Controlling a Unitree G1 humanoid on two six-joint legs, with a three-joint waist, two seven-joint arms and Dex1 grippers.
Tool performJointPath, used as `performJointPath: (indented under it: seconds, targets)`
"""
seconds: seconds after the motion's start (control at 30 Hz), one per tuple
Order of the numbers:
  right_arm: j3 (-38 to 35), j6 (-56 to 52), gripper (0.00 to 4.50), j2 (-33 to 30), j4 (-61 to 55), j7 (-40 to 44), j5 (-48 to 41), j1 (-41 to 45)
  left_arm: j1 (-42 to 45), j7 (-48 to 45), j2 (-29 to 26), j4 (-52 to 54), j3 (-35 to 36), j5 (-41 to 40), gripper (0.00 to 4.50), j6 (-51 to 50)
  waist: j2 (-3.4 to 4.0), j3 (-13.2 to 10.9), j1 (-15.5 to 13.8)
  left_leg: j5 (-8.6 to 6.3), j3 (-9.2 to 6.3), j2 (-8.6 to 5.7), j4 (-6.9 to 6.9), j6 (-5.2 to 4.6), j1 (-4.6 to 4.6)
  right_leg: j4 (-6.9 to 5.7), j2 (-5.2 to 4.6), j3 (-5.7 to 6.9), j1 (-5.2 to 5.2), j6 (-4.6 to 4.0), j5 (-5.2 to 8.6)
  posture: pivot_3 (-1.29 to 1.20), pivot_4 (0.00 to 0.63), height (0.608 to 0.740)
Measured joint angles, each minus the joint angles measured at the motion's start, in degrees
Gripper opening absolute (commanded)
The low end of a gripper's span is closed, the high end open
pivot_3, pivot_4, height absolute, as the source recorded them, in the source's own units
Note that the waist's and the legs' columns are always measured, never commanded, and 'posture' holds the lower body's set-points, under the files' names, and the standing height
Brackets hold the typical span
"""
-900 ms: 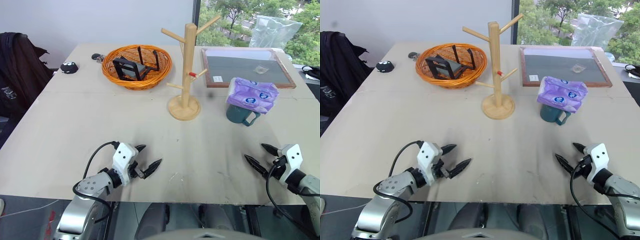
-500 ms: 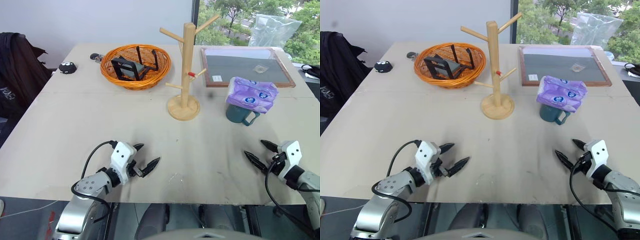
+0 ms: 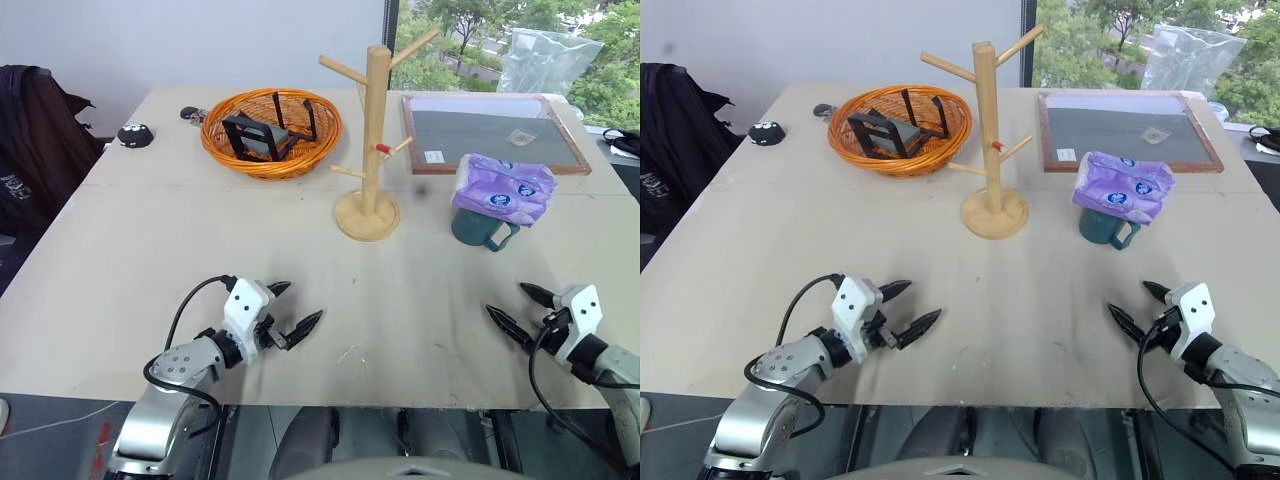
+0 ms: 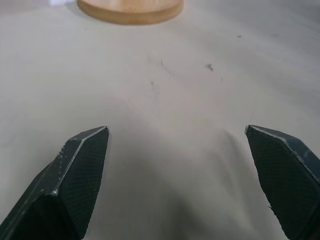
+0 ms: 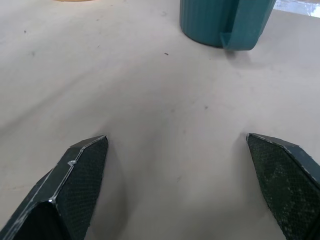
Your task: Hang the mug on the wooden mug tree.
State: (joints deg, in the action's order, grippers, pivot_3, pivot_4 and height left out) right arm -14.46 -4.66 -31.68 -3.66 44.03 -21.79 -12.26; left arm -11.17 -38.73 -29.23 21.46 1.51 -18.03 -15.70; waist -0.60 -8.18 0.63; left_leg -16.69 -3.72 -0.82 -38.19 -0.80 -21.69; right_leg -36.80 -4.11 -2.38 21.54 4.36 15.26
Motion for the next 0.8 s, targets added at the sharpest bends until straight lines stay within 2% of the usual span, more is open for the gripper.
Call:
performJointPath:
  seconds: [0.1, 0.27, 0.33, 0.5, 0.6, 0.67, 0.8]
  targets:
    - [-0.7, -0.3, 4.47, 0.0, -1.9, -1.6, 0.0, -0.4, 1.0, -1.0, 0.1, -0.8, -0.3, -0.2, 4.50, 0.2, 0.05, 0.0, 0.0, 0.00, 0.00, 0.00, 0.00, 0.00, 0.00, 0.00, 0.00, 0.00, 0.00, 0.00, 0.00, 0.00, 0.150, 0.740]
    - [-8.0, -4.1, 4.47, -2.8, -8.8, -4.7, -2.5, -0.8, 4.1, -2.5, 0.1, -0.7, -0.5, -1.9, 4.50, -0.6, 0.09, -0.1, -0.2, 0.00, -0.02, -0.01, -0.01, 0.00, -0.03, 0.00, 0.00, 0.02, 0.01, 0.00, 0.00, 0.00, 0.150, 0.740]
    - [-12.2, -8.7, 4.47, -5.5, -13.5, -5.7, -6.5, -0.6, 6.5, -3.4, 0.1, -0.6, -0.6, -2.8, 4.50, -1.5, 0.11, -0.1, -0.1, 0.00, -0.02, -0.01, -0.01, 0.00, -0.04, -0.01, 0.00, 0.02, 0.01, 0.01, 0.00, 0.00, 0.150, 0.740]
    - [-20.5, -21.7, 4.47, -19.8, -23.8, -5.4, -16.1, 6.3, 14.6, -5.0, 0.7, 1.3, -2.3, -7.1, 4.50, -5.2, 0.04, -0.2, 0.3, 0.00, 0.02, -0.03, -0.04, -0.01, -0.03, 0.00, 0.07, 0.01, -0.01, 0.02, -0.01, 0.00, 0.150, 0.740]
    - [-18.8, -26.3, 4.47, -24.6, -26.5, -5.3, -19.1, 11.7, 17.3, -5.3, 0.7, 2.7, -3.6, -8.6, 4.50, -7.4, -0.07, -0.2, 0.2, 0.00, 0.00, -0.03, -0.03, -0.01, -0.07, 0.02, 0.09, 0.05, 0.01, 0.01, 0.00, 0.00, 0.150, 0.740]
    - [-14.5, -27.7, 4.47, -26.9, -26.8, -4.4, -19.1, 15.6, 19.2, -5.4, 0.7, 3.6, -4.5, -9.2, 4.50, -8.9, -0.16, -0.3, 0.1, 0.00, 0.00, -0.02, -0.04, -0.01, -0.10, 0.03, 0.07, 0.05, 0.02, 0.01, 0.00, 0.00, 0.150, 0.740]
    - [-0.8, -25.5, 4.47, -27.0, -21.8, -1.7, -13.1, 25.6, 23.1, -6.2, -0.7, 6.4, -4.8, -11.7, 4.50, -12.2, -0.37, -0.5, 0.1, 0.01, 0.02, -0.02, -0.12, 0.00, -0.13, 0.03, 0.05, 0.05, 0.04, 0.02, -0.01, 0.00, 0.150, 0.740]
